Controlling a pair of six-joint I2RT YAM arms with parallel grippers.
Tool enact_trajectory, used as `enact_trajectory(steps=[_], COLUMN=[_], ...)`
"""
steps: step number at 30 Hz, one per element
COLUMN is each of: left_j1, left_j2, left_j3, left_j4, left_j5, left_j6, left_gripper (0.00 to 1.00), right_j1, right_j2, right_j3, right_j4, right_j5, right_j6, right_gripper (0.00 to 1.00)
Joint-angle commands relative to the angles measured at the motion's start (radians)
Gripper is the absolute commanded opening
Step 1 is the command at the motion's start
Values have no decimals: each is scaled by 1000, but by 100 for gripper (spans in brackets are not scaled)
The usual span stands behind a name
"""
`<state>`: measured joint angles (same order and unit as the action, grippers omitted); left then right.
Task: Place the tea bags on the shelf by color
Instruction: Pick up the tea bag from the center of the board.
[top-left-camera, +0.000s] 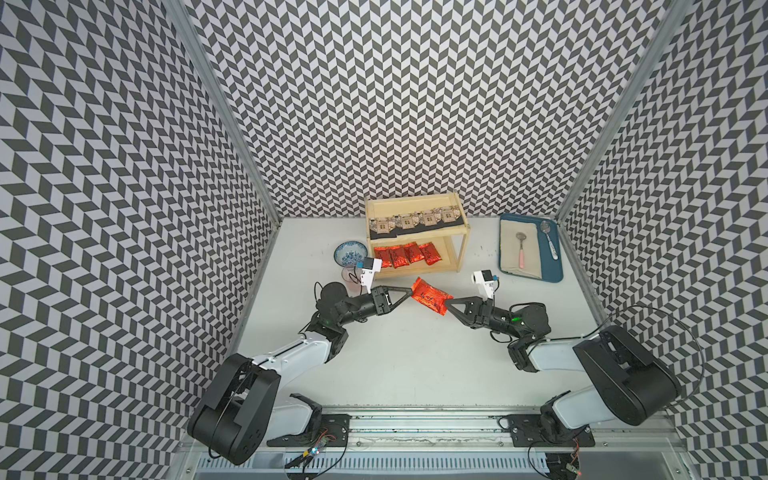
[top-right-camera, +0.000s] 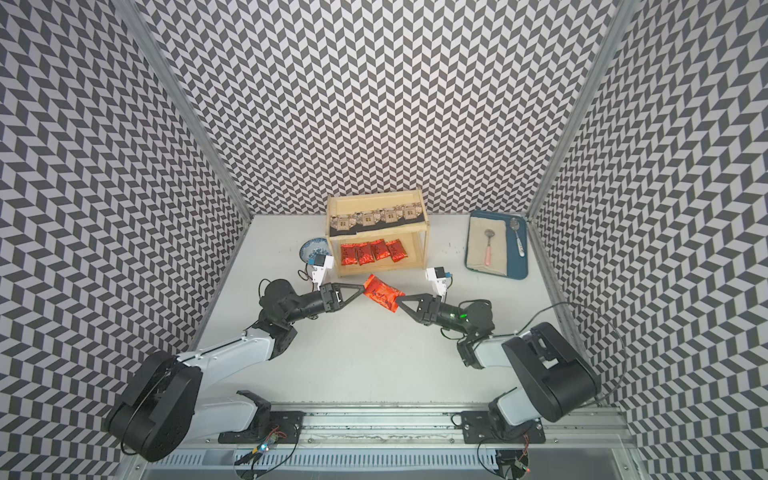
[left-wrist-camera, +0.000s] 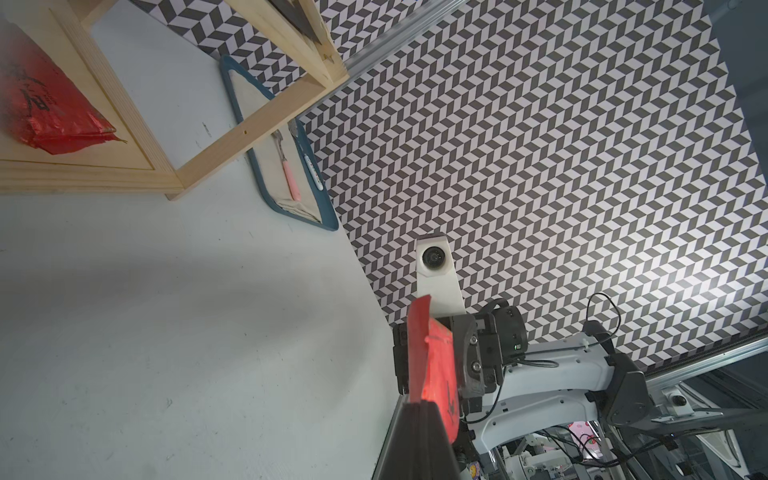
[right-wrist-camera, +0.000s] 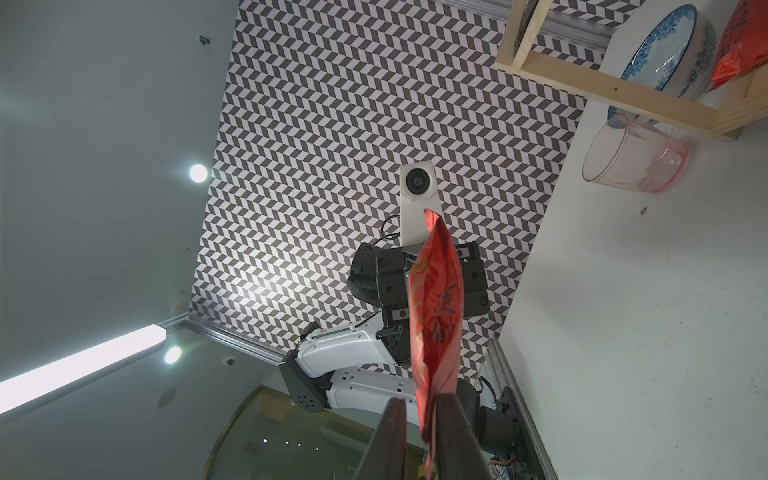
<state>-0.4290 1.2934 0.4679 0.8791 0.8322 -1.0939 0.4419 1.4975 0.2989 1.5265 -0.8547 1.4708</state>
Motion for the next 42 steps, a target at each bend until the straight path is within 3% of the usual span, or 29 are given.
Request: enact_trajectory(steps=[1, 9, 15, 23, 27, 30, 34, 37, 42], left_j1=[5, 5, 5, 5, 5, 3, 4, 5, 5], left_j2=[19, 28, 17, 0, 2, 6, 6, 6, 3], left_j3=[20, 19, 26, 22, 18, 20, 21, 21, 21], left_j4=[30, 46, 27, -8, -8, -2, 1, 3, -3], left_j5=[8, 12, 6, -9, -8, -6, -7, -7, -7], left_j6=[1, -12, -3, 23, 25, 21, 22, 22, 24], left_gripper=[0, 0, 0, 0, 0, 0, 0, 0, 0], right_j1=[2, 3, 2, 2, 6, 15, 25, 30, 33], right_j2=[18, 18, -6, -114, -121, -123, -116, -104, -104], right_j3=[-13, 3, 8, 57, 78, 88, 96, 96, 77], right_j4=[130, 37, -57, -364, -385, -381, -356, -326, -289], right_j5=[-11, -14, -2, 30, 37, 41, 41, 39, 44], right_j6=[27, -2, -34, -153, -156, -149, -132, -115, -93], right_gripper=[14, 0, 0, 0, 2, 15, 23, 21, 7])
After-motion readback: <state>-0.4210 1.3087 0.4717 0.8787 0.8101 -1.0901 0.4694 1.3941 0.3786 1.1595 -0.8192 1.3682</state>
